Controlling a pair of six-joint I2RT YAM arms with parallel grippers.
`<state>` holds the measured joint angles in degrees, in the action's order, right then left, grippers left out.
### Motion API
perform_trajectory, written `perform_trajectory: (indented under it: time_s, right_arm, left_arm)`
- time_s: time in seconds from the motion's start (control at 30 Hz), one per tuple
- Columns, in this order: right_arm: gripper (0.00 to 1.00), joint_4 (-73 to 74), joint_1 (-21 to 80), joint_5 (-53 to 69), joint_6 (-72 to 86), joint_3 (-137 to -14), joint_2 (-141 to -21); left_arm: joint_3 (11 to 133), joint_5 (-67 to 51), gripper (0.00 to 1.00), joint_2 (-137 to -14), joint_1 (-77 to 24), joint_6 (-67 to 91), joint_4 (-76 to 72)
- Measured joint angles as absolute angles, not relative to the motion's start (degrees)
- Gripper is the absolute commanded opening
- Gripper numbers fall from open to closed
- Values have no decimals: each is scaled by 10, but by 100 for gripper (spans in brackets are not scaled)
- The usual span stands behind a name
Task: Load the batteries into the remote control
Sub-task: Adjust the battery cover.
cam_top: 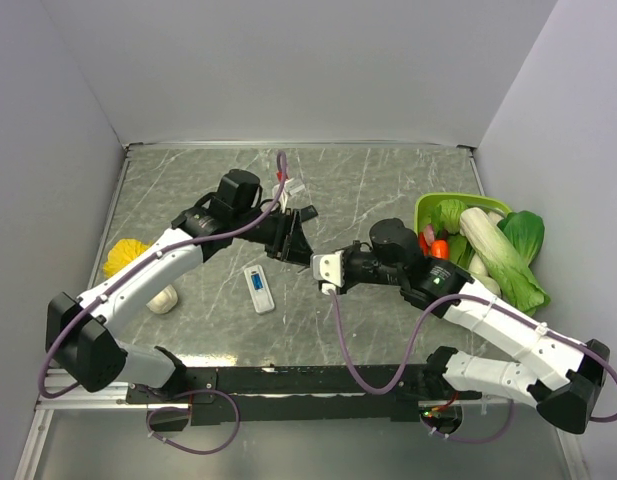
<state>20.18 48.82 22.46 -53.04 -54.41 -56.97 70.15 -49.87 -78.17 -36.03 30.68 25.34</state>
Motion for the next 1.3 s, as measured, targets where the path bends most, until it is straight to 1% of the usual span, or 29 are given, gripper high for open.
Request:
perform_trajectory:
  time_s: [0.1,0.17,0.27,0.37,0.4,0.47,0.5,0.57,0.6,0.67,0.7,0.77,0.8,0.87,0.9,0.97,1.0,1.13,1.27,1.3]
  right_arm:
    - [0,202,492,221,-538,-544,-573]
    - [0,202,493,218,-542,-544,-574]
    - [0,202,494,217,-548,-544,-575]
    - [0,202,495,215,-552,-544,-576]
    - [0,203,495,214,-553,-544,-576]
    - [0,204,496,213,-554,-544,-578]
    - [0,204,496,213,-555,-544,-579]
    - [0,204,496,212,-557,-544,-581]
    - [3,204,496,212,-558,-544,-581]
    - [8,203,496,212,-560,-544,-582]
    - [16,203,496,212,-560,-544,-582]
    - [27,202,496,212,-560,-544,-583]
    - [36,202,496,211,-560,-544,-583]
    - [44,197,496,210,-557,-544,-583]
    - [50,192,496,208,-554,-544,-583]
    - [55,185,496,203,-547,-544,-584]
    - [61,181,496,201,-542,-544,-586]
    - [65,165,496,189,-516,-543,-591]
    - [70,135,496,168,-474,-536,-589]
    - [76,125,496,160,-461,-532,-588]
  left_arm:
    - [701,-499,36,-784,-361,306,256]
    - [701,-499,35,-786,-360,307,257]
    - [701,-500,38,-787,-359,307,257]
    - [701,-503,35,-790,-358,307,258]
    - [701,-505,31,-791,-358,307,258]
    - [701,-508,27,-792,-357,306,260]
    - [701,-509,21,-793,-357,305,260]
    - [701,-509,15,-794,-356,304,261]
    - [701,-509,8,-794,-356,304,261]
    - [701,-509,1,-794,-356,304,261]
    - [701,-509,1,-794,-356,304,261]
    - [701,-508,1,-794,-355,302,262]
    - [701,-507,1,-794,-355,302,262]
    - [701,-507,1,-794,-355,302,261]
    - [700,-506,1,-793,-355,302,260]
    - [695,-502,1,-791,-355,303,259]
    - [692,-500,1,-789,-355,303,259]
    - [667,-458,1,-769,-349,309,250]
    - [633,-330,1,-741,-346,319,247]
    - [622,-289,1,-736,-346,326,247]
